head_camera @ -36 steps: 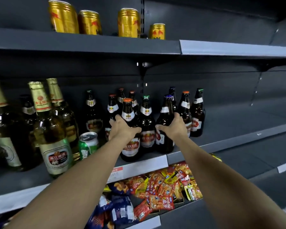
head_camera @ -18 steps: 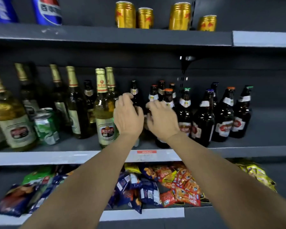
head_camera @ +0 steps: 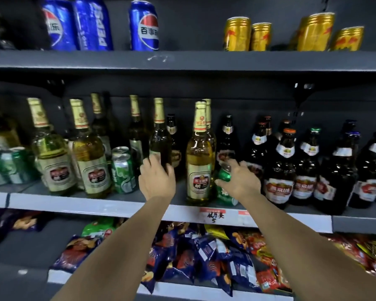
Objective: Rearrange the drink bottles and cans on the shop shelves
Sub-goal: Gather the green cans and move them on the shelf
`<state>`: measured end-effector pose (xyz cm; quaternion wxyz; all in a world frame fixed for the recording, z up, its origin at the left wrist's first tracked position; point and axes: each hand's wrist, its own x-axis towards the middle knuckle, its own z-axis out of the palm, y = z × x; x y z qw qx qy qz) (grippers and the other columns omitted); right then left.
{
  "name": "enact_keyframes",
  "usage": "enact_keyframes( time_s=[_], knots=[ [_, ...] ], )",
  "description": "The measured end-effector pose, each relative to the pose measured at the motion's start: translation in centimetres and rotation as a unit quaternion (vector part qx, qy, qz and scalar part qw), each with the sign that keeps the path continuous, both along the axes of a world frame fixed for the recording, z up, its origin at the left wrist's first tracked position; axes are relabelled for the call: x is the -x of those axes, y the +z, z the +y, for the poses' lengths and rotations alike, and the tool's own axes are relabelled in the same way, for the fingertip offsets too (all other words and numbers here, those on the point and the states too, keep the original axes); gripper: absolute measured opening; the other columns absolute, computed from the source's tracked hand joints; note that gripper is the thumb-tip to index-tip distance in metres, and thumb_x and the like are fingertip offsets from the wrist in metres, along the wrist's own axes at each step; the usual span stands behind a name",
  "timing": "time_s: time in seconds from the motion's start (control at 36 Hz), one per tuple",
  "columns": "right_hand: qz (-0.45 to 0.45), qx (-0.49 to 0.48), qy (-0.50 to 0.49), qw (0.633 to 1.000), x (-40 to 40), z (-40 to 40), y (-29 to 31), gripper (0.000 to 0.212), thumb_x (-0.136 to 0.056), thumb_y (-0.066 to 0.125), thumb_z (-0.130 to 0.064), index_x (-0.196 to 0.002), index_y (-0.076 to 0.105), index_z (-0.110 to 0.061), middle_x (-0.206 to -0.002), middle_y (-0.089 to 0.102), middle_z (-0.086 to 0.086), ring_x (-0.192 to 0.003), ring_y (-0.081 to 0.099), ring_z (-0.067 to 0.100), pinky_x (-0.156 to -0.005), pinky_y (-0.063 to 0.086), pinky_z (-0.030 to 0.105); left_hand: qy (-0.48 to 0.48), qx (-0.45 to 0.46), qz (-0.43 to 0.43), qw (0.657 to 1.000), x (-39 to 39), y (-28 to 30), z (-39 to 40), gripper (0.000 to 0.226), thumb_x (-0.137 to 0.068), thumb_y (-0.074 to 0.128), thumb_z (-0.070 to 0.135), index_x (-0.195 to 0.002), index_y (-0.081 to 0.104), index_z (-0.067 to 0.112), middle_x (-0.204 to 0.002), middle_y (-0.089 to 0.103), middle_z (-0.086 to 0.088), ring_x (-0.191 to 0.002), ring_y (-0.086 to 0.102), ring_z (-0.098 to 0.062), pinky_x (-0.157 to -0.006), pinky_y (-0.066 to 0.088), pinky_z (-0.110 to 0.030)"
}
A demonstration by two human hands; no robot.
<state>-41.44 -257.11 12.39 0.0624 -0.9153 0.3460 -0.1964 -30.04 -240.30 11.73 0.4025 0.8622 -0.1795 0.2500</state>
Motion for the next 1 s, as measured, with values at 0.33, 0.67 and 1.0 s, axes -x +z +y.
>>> enact_keyframes(
  time_s=[0.33,0.67,1.0],
  knots=[
    [-0.026,0.182,0.135,0.974,2.7,5.2,1.6,0.066,-0.081,0.052,-0.064,-0.132,0.044,-0.024,-0.122,0.050,-0.002,-0.096,0.061,0.025,-0.071,0.035,0.029,0.062,-0.152,0.086,0.983,-1.7,0.3,4.3,0.049,-0.087,0.061,0.028,-0.128,0.040,0.011,-0.129,0.043,-0.013,-0.122,0.040,-0.032,-0.089,0.041,-0.042],
    [0.001,0.188,0.252,0.949,-1.7,12.3,0.8,0.065,-0.082,0.049,-0.062,-0.133,0.037,-0.023,-0.123,0.046,0.000,-0.091,0.062,0.024,-0.065,0.044,0.031,0.057,-0.287,0.096,0.951,-4.3,1.6,8.6,0.078,-0.091,0.055,0.012,-0.152,0.007,0.013,-0.160,0.002,-0.001,-0.133,0.037,-0.028,-0.082,0.046,-0.038],
    [-0.042,0.084,0.158,0.983,-8.8,14.9,0.7,0.059,-0.083,0.057,-0.055,-0.127,0.034,-0.022,-0.119,0.046,0.003,-0.097,0.060,0.028,-0.061,0.035,0.030,0.063,-0.465,-0.068,0.880,-9.8,2.4,7.4,0.046,-0.096,0.045,0.026,-0.140,0.040,0.009,-0.139,0.044,-0.009,-0.128,0.036,-0.028,-0.090,0.043,-0.034]
  ],
)
